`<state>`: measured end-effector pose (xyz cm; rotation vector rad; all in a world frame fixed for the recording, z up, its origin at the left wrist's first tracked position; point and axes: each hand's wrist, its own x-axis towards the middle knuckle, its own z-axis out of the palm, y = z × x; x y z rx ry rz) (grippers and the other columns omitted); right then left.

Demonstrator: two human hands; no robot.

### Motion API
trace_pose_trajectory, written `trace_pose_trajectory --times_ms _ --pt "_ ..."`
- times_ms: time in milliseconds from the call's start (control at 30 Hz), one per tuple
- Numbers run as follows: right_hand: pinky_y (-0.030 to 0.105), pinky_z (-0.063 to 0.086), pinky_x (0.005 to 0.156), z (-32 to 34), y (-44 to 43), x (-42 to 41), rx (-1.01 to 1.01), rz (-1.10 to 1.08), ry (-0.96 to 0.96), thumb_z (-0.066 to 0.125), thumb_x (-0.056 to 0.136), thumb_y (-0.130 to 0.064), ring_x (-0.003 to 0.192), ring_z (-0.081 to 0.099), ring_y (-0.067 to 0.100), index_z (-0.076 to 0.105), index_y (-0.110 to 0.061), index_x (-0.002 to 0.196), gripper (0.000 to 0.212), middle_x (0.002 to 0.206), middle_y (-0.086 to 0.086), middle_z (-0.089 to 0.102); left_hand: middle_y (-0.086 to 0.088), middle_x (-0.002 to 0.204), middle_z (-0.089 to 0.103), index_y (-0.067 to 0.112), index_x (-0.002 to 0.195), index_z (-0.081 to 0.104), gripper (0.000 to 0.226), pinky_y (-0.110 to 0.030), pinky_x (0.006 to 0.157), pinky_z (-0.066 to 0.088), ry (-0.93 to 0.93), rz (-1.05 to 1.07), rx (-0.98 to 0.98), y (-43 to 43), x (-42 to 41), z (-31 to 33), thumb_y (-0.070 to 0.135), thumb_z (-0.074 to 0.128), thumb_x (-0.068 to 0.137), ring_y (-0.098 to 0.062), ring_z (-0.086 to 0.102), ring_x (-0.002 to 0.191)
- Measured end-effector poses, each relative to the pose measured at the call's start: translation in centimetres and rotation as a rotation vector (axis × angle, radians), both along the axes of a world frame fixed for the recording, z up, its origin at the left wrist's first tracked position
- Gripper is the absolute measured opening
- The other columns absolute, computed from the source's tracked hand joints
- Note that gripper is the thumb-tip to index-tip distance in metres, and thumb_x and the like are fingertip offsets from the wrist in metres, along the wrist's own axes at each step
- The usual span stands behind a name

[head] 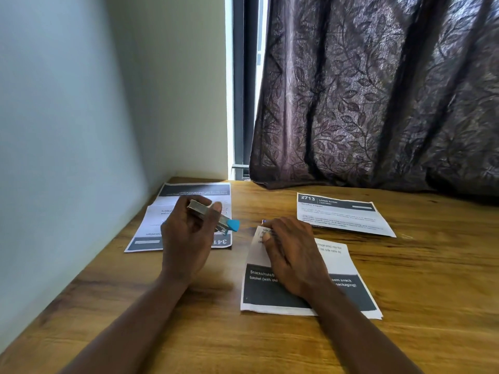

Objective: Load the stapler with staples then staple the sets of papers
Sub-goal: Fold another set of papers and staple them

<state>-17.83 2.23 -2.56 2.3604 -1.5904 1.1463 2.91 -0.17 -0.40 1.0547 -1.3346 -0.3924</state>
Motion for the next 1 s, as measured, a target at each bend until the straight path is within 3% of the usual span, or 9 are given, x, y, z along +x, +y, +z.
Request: trace_pose_trajectory --times_ms 133,200,300,433,567,667,800,900,1000 --pt "0.037 0.041 0.093 0.1 0.0 0.1 -0.044 -0.048 -0.012 0.033 0.103 -0.041 0.099 0.054 0.017 0.060 -0.021 0.107 0.033 0.104 -0.002 0.063 0.013 0.076 0.071 0.024 0.111 0.059 0.030 -0.016 0.062 0.055 -0.280 0.071 -0.015 -0.1 -0.3 -0.5 0.042 0.071 0.090 0.000 0.071 0.068" --pt "0.038 0.042 0.090 0.2 0.0 0.0 -0.059 -0.064 -0.019 0.035 0.103 -0.039 0.096 0.053 0.017 0.058 -0.022 0.103 0.029 0.101 -0.002 0.061 0.015 0.077 0.072 0.023 0.096 0.059 0.029 -0.016 0.057 0.055 -0.281 0.007 0.023 -0.2 -0.5 -0.8 0.040 0.079 0.084 0.001 0.071 0.070" --pt "0.037 0.042 0.088 0.3 0.0 -0.1 -0.051 -0.090 -0.022 0.036 0.102 -0.039 0.094 0.052 0.016 0.055 -0.024 0.102 0.024 0.099 -0.003 0.060 0.018 0.088 0.074 0.024 0.075 0.056 0.035 -0.015 0.064 0.056 -0.340 -0.053 0.110 -0.7 -0.1 -1.3 0.041 0.087 0.075 0.003 0.070 0.080" --pt "0.036 0.041 0.087 0.3 0.0 -0.3 -0.059 -0.115 -0.032 0.038 0.103 -0.037 0.092 0.049 0.014 0.054 -0.024 0.102 0.021 0.097 -0.004 0.059 0.015 0.090 0.077 0.027 0.067 0.057 0.039 -0.035 0.076 0.058 -0.580 -0.027 0.209 -1.0 0.2 -1.8 0.050 0.088 0.071 -0.004 0.068 0.083" --pt "0.041 0.042 0.083 0.2 0.0 -0.3 -0.096 -0.121 -0.047 0.043 0.101 -0.030 0.088 0.049 0.017 0.053 -0.022 0.098 0.013 0.093 -0.004 0.058 0.015 0.088 0.068 0.036 0.071 0.059 0.039 -0.036 0.078 0.051 -0.721 0.026 0.222 -0.9 0.2 -1.9 0.073 0.075 0.070 -0.010 0.062 0.089" --pt "0.042 0.043 0.083 0.3 -0.2 -0.4 -0.121 -0.129 -0.036 0.045 0.101 -0.029 0.088 0.049 0.017 0.053 -0.022 0.098 0.010 0.093 -0.003 0.058 0.018 0.088 0.065 0.037 0.084 0.065 0.041 -0.033 0.079 0.046 -0.652 0.003 0.115 0.1 -0.1 -1.5 0.076 0.061 0.077 -0.005 0.058 0.091" --pt "0.042 0.045 0.084 0.7 -0.1 -0.6 -0.156 -0.159 -0.080 0.047 0.101 -0.030 0.090 0.049 0.015 0.055 -0.024 0.103 0.010 0.098 -0.002 0.060 0.017 0.085 0.073 0.034 0.101 0.067 0.031 -0.012 0.063 0.047 -0.563 -0.348 0.082 2.6 -0.9 -0.9 0.061 0.068 0.085 -0.007 0.069 0.079" --pt "0.045 0.043 0.091 1.5 0.6 -1.1 -0.271 -0.223 -0.064 0.047 0.099 -0.034 0.102 0.051 0.021 0.059 -0.022 0.113 0.022 0.108 0.003 0.058 0.021 0.077 0.073 0.038 0.090 0.068 0.009 -0.015 0.056 0.049 -0.587 -0.388 0.037 3.4 -2.0 -1.1 0.035 0.076 0.090 -0.007 0.069 0.066" --pt "0.047 0.036 0.098 2.5 1.2 -2.5 -0.352 -0.469 -0.144 0.050 0.097 -0.042 0.116 0.047 0.028 0.056 -0.021 0.131 0.041 0.126 0.009 0.053 0.018 0.073 0.073 0.040 0.083 0.067 0.020 -0.020 0.053 0.052 -0.451 -0.300 0.003 2.9 -3.3 -0.7 0.024 0.076 0.091 -0.007 0.069 0.063"
